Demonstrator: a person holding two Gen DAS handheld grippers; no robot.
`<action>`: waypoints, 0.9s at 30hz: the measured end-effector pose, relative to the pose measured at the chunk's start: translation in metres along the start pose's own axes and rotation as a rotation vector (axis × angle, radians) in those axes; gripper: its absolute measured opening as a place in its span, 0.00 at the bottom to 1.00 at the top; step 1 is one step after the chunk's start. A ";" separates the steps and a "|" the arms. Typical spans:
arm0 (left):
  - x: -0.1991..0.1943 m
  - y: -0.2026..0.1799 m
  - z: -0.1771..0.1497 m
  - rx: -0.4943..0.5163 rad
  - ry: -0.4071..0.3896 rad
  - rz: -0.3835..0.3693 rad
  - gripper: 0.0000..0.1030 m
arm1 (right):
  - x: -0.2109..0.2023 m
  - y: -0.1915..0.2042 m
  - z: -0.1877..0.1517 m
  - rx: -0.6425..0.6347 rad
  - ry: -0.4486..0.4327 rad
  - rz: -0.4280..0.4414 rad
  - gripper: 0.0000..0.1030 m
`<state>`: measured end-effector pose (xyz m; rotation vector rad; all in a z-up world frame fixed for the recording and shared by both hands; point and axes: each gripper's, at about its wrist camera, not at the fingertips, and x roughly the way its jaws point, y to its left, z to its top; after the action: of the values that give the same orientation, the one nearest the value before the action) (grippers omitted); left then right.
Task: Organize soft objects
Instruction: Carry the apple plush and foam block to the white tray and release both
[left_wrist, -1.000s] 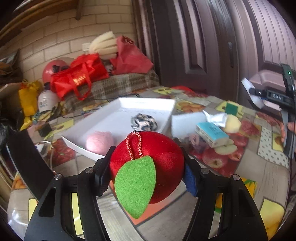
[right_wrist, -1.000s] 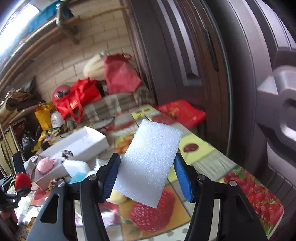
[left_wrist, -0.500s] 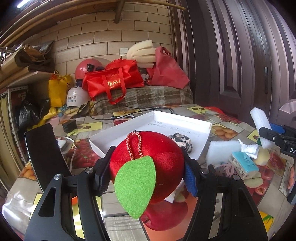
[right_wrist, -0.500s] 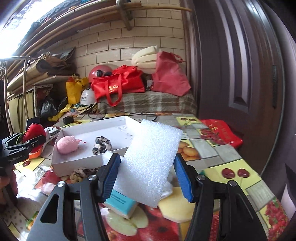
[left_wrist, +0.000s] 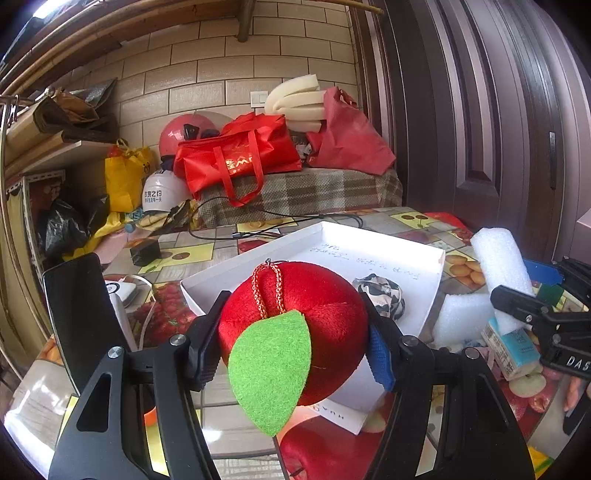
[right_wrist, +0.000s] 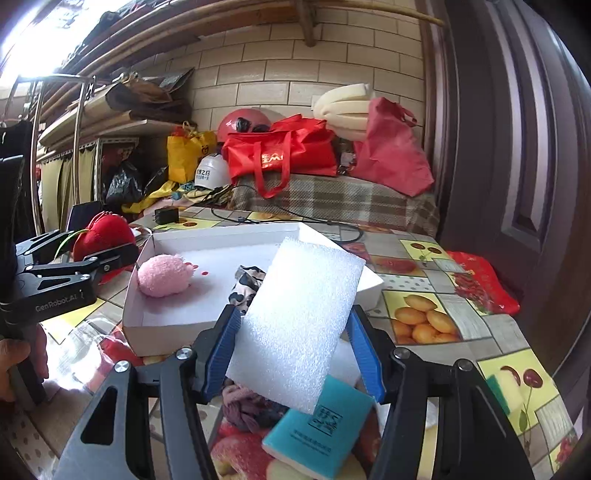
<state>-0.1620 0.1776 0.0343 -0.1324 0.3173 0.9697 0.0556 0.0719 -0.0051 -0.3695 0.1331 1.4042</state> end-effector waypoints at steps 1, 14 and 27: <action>0.003 0.001 0.001 -0.005 0.000 0.004 0.64 | 0.004 0.002 0.001 -0.007 0.004 0.003 0.59; 0.042 0.013 0.011 -0.057 0.013 0.063 0.64 | 0.043 0.027 0.021 -0.002 -0.005 0.035 0.59; 0.074 0.020 0.021 -0.061 0.040 0.074 0.64 | 0.080 0.040 0.035 -0.002 0.021 0.052 0.59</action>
<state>-0.1353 0.2518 0.0308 -0.1967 0.3310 1.0514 0.0257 0.1632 -0.0041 -0.3850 0.1598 1.4518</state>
